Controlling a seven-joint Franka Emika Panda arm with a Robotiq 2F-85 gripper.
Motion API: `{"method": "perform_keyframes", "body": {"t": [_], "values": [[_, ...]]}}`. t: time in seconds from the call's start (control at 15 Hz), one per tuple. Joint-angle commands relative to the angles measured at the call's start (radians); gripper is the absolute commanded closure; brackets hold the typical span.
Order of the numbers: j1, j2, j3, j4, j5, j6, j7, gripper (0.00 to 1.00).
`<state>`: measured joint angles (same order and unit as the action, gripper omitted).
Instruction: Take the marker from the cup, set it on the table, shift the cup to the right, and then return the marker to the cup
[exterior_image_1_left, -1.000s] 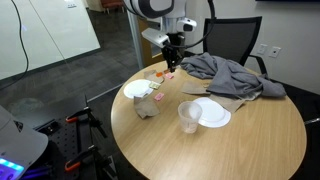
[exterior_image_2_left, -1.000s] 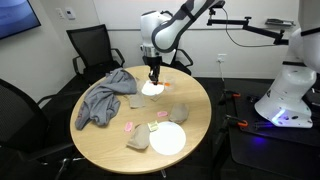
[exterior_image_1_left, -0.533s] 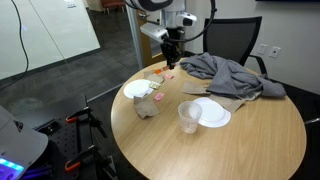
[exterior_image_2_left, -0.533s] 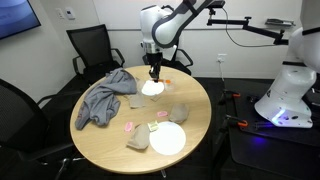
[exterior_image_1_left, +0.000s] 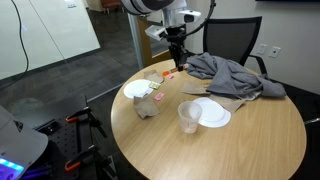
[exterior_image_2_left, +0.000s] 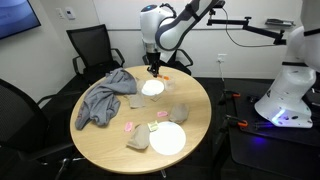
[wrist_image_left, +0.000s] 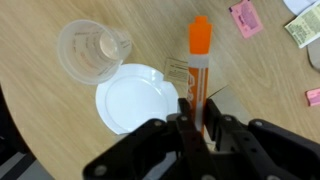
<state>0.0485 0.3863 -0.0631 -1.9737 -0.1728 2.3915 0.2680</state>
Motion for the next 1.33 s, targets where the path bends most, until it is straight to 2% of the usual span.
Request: {"method": "perform_keyframes", "body": {"t": [0.0,0.33,0.53,0.87,0.93,1.07,1.27], "values": [[0.076,-0.012,-0.072,-0.007,-0.124,0.014,0.201,0.95],[0.151,-0.014,-0.140,-0.012,-0.309,0.042,0.511,0.95],[0.199,-0.010,-0.187,-0.007,-0.490,0.041,0.757,0.95],[0.289,0.003,-0.268,0.005,-0.769,-0.026,1.158,0.95],[0.242,0.000,-0.210,0.010,-0.841,-0.065,1.240,0.95],[0.234,0.000,-0.182,0.009,-0.947,-0.142,1.391,0.95],[0.210,0.007,-0.118,0.013,-1.033,-0.296,1.574,0.95]]}}
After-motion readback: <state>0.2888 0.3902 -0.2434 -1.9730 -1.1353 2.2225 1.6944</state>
